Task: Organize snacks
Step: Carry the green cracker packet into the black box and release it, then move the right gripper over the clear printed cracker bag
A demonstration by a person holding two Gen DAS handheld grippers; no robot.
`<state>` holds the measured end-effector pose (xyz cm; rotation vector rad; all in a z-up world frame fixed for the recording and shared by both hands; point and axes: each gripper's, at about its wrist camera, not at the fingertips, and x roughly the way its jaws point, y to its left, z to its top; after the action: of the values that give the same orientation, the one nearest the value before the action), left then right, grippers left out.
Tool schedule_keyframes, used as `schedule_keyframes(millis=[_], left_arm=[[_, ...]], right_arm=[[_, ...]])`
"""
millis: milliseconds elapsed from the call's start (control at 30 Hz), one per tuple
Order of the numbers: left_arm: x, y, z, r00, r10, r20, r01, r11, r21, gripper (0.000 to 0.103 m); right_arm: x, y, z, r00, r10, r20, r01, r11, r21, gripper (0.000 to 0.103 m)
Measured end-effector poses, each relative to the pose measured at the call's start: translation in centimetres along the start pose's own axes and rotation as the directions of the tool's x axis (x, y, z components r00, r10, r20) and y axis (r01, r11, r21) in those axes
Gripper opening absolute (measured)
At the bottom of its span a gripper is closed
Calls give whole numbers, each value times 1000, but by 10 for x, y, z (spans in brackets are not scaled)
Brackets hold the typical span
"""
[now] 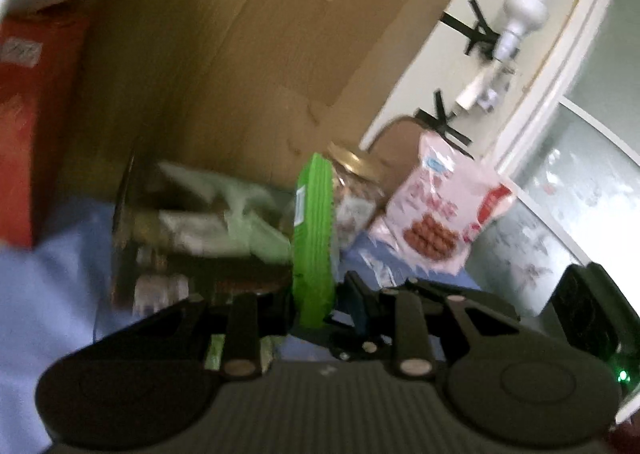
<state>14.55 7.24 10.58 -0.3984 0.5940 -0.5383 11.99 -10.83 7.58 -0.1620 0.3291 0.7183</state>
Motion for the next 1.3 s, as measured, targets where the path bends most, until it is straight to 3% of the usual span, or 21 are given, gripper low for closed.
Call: schedule_keyframes(millis=[67,167,233,300,467,567,667,833,967,1033,1100,1300], left_arm=[[19,9,13,1000,20,2,-20,1000,-11,25],[40,22,23,994,106,18,-105,994,-18,37],[49,32,26,978,206,26,-206,978,-26,45],[50,40,24,970,243,25,-241,969,-48,45],[19,36,9,972,219,86,-215,975,-49,48],[-6,29,-8,979,170,115,-164,985,-56,50],[-16,25,-31,986,140,94,-134,988,-72,50],[-13,37,-72,994,107,-3,-105,972,-209,50],[-16,43,-96,995,90,-44,-98,956,-275,50],[-23,43,-105,994,94,-50,-105,954,-281,48],[-29,43,-108,993,107,-49,-117,953,-280,48],[-52,47,-122,992,127,-30,-130,945,-299,48]], right_arm=[[20,-16,4,1000,-16,-13,16,1000,25,28],[48,-36,3,998,-43,-48,47,995,88,29],[57,-48,0,998,-34,-50,41,988,151,35],[55,-55,-2,998,-28,-47,37,979,200,37],[26,-66,-13,1000,-19,-24,25,967,255,38],[4,-76,-27,1000,13,-14,-7,938,346,43],[-7,-80,-46,999,40,-17,-29,900,436,43],[28,-88,-61,980,134,-148,-39,855,517,43],[63,-85,-60,965,176,-196,-44,842,538,44],[67,-76,-60,960,193,-202,-57,842,536,38],[59,-65,-59,949,235,-209,-87,836,542,30],[11,-12,-66,915,330,-231,-206,876,437,33]])
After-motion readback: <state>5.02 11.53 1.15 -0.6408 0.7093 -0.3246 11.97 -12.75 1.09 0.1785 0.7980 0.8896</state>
